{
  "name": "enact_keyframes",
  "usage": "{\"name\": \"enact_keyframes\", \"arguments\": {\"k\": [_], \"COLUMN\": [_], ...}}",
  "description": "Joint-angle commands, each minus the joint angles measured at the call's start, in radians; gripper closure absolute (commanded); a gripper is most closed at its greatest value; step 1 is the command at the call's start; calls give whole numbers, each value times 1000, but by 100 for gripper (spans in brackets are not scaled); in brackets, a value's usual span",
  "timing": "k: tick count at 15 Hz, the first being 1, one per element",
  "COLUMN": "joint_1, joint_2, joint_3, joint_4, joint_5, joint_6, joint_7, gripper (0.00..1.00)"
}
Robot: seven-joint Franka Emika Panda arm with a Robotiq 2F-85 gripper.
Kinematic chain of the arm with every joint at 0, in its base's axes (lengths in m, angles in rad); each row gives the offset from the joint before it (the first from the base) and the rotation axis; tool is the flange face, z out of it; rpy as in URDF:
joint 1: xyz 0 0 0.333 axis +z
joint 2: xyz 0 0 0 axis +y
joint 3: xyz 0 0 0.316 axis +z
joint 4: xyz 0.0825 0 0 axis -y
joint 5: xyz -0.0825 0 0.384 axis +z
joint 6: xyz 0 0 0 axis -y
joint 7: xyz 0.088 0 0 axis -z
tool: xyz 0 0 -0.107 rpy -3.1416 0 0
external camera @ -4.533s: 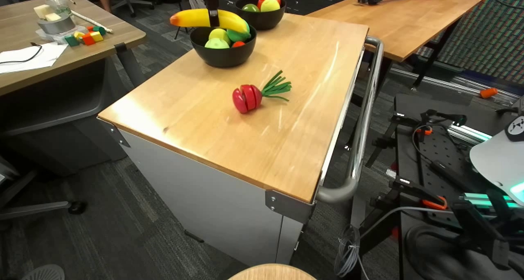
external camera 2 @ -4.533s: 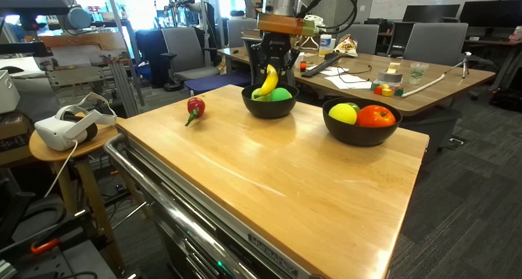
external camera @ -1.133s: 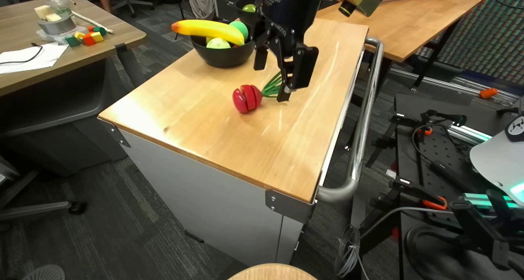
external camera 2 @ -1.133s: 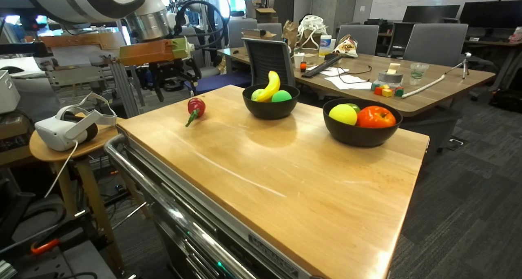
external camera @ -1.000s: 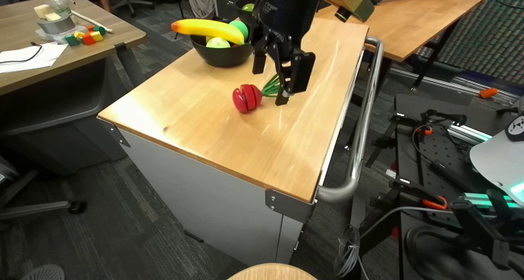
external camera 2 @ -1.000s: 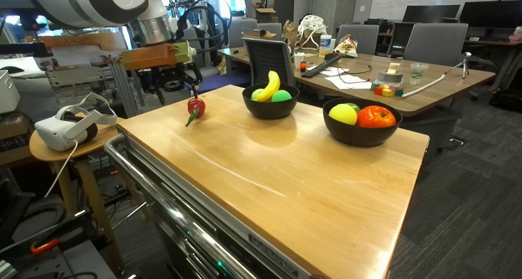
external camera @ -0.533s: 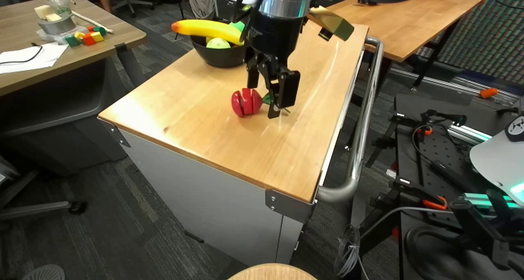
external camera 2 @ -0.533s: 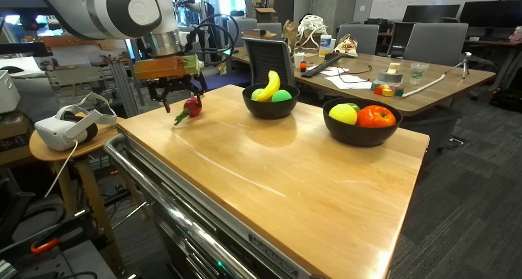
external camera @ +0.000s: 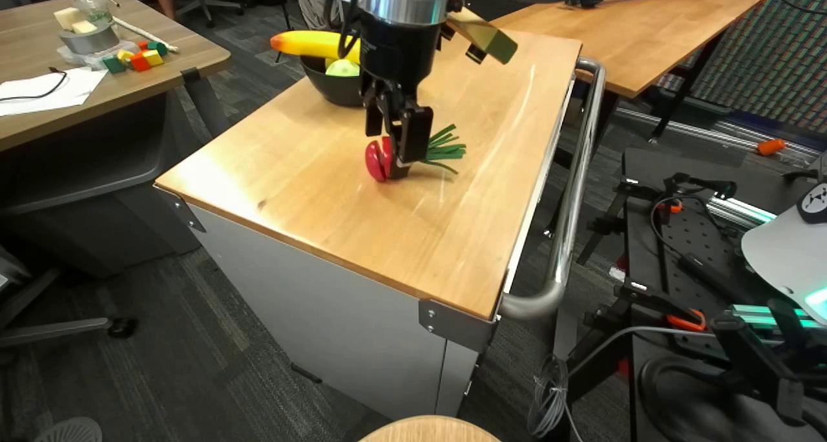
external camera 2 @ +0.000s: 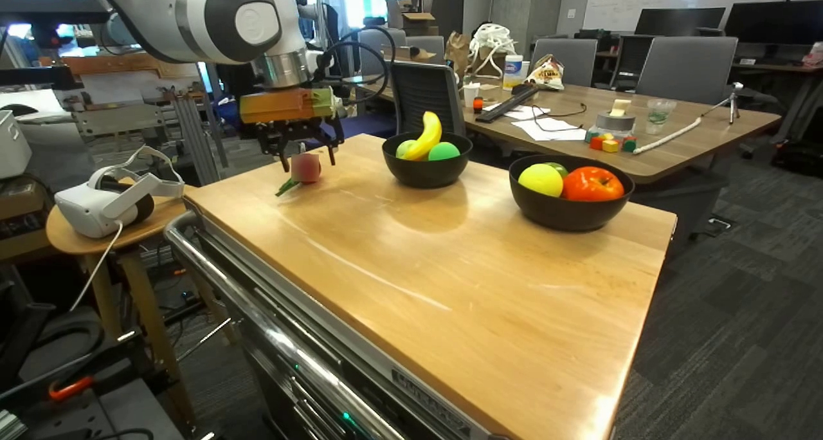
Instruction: Place the fruits and vegetables inside the two black bowls
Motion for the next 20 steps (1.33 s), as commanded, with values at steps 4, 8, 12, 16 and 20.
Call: {"name": "enact_keyframes", "arguments": {"k": [4,8,12,16,20], "joint_1": [-44,-82,-97,-100,-68], "joint_2": [180,241,244,251,267], "joint_3": [1,3,-4,-5,-20], "joint_4": [345,518,627,702,723], "joint_5": [19,91,121,189,205], "joint_6": [-188,-442,-645,-724,-683], "joint_7": [37,92,130,194,348], "gripper": [55,86,42,11,0]}}
